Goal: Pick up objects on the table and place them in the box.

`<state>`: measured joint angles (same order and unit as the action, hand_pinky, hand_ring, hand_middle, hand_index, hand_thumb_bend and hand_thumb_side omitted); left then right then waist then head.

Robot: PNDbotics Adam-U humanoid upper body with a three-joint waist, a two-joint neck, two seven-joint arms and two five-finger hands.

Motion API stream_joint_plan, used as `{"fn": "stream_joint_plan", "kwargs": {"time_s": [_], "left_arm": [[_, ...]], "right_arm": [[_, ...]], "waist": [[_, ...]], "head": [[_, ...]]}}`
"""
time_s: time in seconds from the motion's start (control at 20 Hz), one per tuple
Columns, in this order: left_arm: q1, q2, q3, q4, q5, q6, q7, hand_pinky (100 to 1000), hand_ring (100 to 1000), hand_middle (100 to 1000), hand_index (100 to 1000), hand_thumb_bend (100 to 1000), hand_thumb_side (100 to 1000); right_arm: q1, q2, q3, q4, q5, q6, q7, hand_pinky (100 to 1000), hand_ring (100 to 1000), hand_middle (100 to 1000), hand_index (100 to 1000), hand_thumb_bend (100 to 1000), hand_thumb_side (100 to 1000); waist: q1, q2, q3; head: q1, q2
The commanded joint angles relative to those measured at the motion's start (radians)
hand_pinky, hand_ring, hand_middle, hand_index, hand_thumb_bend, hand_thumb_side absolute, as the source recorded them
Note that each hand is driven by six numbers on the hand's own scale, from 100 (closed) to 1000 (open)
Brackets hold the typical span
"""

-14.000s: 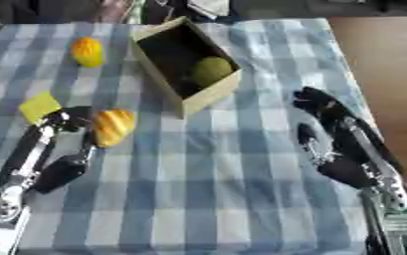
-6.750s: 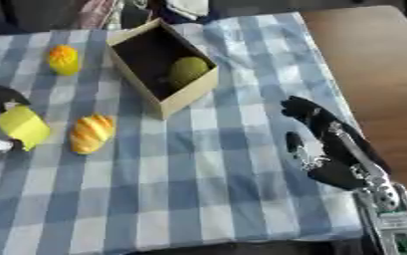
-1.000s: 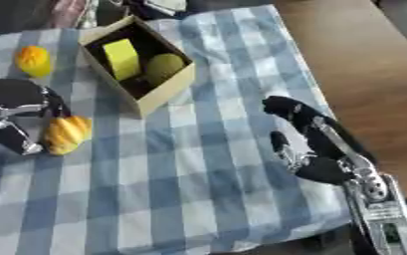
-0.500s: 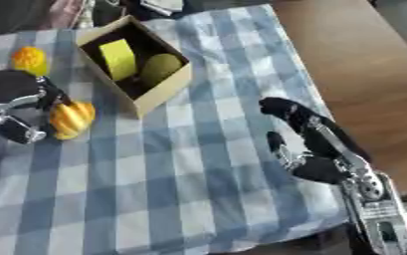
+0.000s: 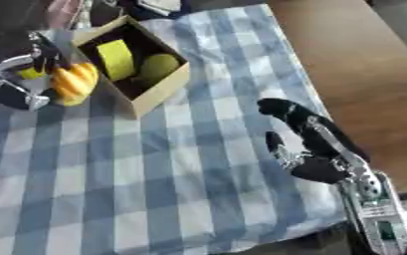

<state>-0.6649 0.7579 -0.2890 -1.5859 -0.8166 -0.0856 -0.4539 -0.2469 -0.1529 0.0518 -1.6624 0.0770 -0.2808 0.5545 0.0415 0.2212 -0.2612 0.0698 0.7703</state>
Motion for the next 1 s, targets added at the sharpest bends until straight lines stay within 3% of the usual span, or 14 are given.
{"fn": "stream_joint_plan", "kwargs": {"time_s": [0.05, 0.35, 0.55, 0.65, 0.9, 1.0], "left_arm": [[-0.058, -0.029, -0.008, 0.053, -0.037, 0.011, 0.048, 604, 527, 519, 661, 229, 109], [-0.127, -0.104, -0.05, 0.14, -0.111, 0.006, 0.105, 630, 564, 576, 713, 244, 124], [-0.135, -0.137, -0.081, 0.17, -0.14, -0.015, 0.084, 663, 611, 666, 785, 264, 142], [-0.132, -0.145, -0.089, 0.176, -0.151, -0.023, 0.07, 678, 640, 717, 820, 276, 183], [-0.119, -0.135, -0.086, 0.158, -0.163, -0.013, 0.083, 709, 683, 777, 870, 307, 452], [-0.115, -0.119, -0.082, 0.137, -0.154, -0.007, 0.086, 714, 691, 785, 872, 321, 487]], "right_arm": [[-0.012, -0.004, 0.006, -0.006, -0.002, -0.001, 0.006, 1000, 912, 881, 915, 100, 373], [-0.016, -0.005, 0.013, -0.002, -0.006, -0.002, 0.015, 1000, 912, 881, 913, 100, 375], [-0.017, -0.004, 0.015, -0.001, -0.007, -0.004, 0.017, 1000, 912, 881, 912, 100, 375], [-0.018, -0.004, 0.015, 0.0, -0.007, -0.004, 0.017, 1000, 912, 881, 911, 100, 373], [-0.018, -0.004, 0.013, 0.001, -0.006, -0.005, 0.015, 1000, 912, 881, 910, 100, 371], [-0.017, -0.004, 0.012, 0.002, -0.005, -0.005, 0.015, 1000, 912, 881, 909, 100, 370]], "waist": [[0.0, -0.014, -0.008], [-0.001, -0.012, -0.024], [-0.002, -0.01, -0.027], [-0.004, -0.01, -0.027], [-0.007, -0.01, -0.022], [-0.008, -0.01, -0.02]], "head": [[0.009, 0.0], [0.016, 0.0], [0.016, 0.0], [0.017, 0.0], [0.013, 0.0], [0.01, 0.0]]}}
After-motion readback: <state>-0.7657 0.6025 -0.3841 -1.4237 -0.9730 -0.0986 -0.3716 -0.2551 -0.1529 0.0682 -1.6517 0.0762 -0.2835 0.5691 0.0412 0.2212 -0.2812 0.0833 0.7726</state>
